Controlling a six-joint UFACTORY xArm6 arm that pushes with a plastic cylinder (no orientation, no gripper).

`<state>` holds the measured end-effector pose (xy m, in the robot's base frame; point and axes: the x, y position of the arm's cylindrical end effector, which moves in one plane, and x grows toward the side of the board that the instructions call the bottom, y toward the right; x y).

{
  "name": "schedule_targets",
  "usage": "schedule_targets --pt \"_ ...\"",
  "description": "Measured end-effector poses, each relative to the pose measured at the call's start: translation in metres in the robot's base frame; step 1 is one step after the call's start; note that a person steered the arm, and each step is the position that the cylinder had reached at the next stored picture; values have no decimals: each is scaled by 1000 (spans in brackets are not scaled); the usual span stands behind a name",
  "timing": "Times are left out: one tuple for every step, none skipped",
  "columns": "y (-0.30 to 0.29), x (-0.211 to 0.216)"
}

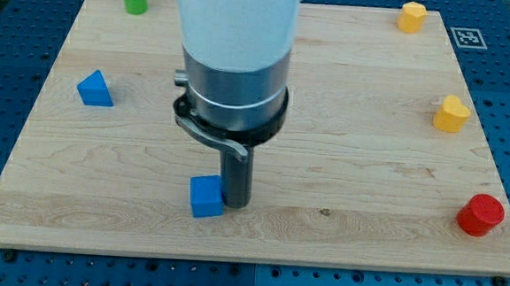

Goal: Drag the blue cube to the bottom left

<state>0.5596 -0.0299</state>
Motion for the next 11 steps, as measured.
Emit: schedule_targets --pt "-22 -2" --pt "-33 2" --pt "-38 5" --pt "-52 5" --pt "-68 5" --pt "-86 9" --pt "-102 24" --pt "-118 28" --pt "-139 28" --pt "-152 27" --pt "-143 18"
